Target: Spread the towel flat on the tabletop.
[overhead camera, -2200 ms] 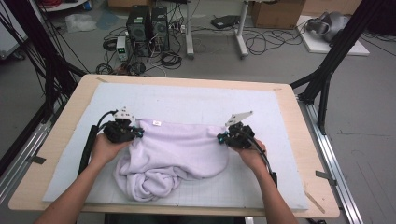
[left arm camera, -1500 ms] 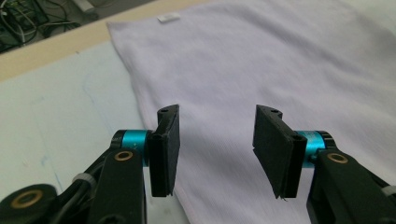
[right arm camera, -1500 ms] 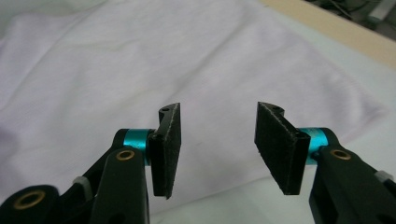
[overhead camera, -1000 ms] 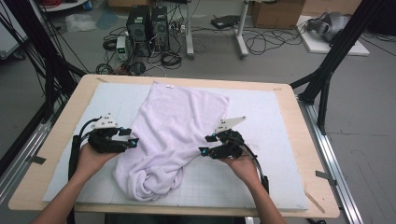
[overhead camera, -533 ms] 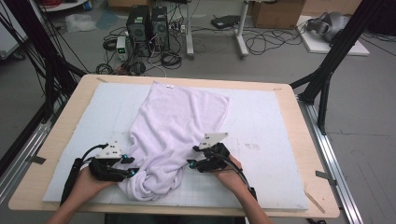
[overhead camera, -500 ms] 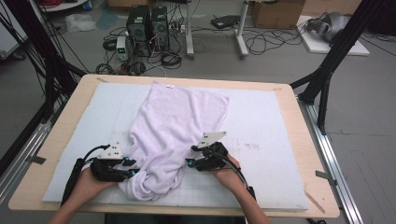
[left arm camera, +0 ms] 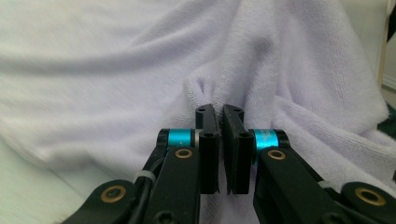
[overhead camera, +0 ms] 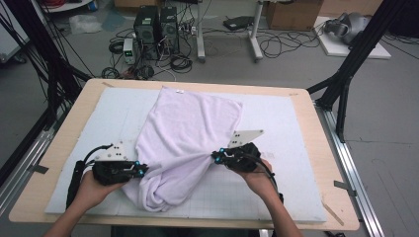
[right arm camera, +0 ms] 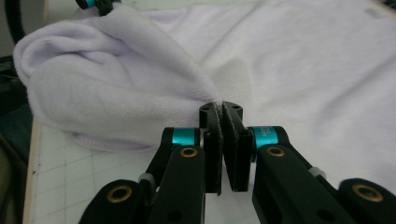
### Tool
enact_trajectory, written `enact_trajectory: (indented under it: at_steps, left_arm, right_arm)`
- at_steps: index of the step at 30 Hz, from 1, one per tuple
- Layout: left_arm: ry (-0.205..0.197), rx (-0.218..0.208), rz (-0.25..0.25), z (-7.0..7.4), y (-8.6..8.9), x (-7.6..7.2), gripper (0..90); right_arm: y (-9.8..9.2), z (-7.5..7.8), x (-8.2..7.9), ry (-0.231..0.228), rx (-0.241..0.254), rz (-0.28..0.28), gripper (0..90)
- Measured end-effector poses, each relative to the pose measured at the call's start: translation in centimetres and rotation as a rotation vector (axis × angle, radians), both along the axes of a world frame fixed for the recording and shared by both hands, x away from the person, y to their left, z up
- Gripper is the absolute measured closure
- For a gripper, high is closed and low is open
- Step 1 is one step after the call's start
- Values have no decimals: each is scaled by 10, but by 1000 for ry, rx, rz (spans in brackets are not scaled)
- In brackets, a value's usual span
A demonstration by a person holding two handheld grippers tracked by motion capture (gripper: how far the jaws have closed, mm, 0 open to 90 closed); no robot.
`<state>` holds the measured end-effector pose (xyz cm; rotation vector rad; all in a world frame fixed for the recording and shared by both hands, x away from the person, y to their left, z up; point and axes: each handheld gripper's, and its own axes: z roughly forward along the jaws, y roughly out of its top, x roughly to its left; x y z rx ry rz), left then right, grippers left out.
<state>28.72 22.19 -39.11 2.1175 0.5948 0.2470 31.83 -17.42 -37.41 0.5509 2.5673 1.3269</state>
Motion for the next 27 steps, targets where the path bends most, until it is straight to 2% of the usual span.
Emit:
enact_trajectory:
  at_steps: [3, 4, 5, 6, 8, 9, 10, 11, 12, 14, 17, 19, 21, 23, 27]
  left_arm:
    - [-11, 8, 59, 5, -3, 20, 850]
    - [-8, 13, 79, 4, -5, 28, 850]
    - [-3, 19, 101, 2, -7, 37, 850]
    - [-11, 36, 128, -1, -10, 46, 850]
    - [16, 45, 173, -8, -12, 64, 850]
    - [16, 67, 202, -13, -13, 71, 850]
    - [27, 61, 232, -18, -13, 78, 850]
    - [39, 70, 245, -24, -13, 84, 850]
    - [51, 86, 258, -30, -13, 90, 850]
    - [80, 76, 266, -39, -12, 96, 846]
    - [61, 65, 278, -34, -8, 94, 795]
    - [60, 42, 283, -26, 0, 89, 720]
    - [37, 34, 286, -17, 7, 81, 673]
    - [21, 25, 284, -8, 14, 69, 626]
    - [-18, 6, 271, -1, 26, 39, 557]
  right_arm:
    - [-4, 15, 14, -19, 5, -44, 871]
    - [-3, 16, 21, -36, -18, -60, 871]
    - [0, 15, 30, -29, -40, -79, 870]
    - [2, 11, 41, -9, -51, -95, 870]
    - [6, 2, 61, 21, -78, -132, 869]
    - [7, -4, 71, 42, -81, -147, 868]
    - [9, -10, 79, 48, -99, -160, 867]
    - [11, -17, 87, 54, -117, -169, 865]
    - [13, -24, 93, 81, -122, -180, 862]
    - [16, -38, 103, 111, -137, -194, 850]
    - [16, -46, 106, 131, -125, -203, 751]
    - [12, -42, 101, 111, -109, -202, 707]
    - [7, -34, 93, 88, -70, -201, 648]
    - [1, -26, 78, 58, -35, -164, 625]
    - [-8, -20, 43, -8, -9, -128, 595]
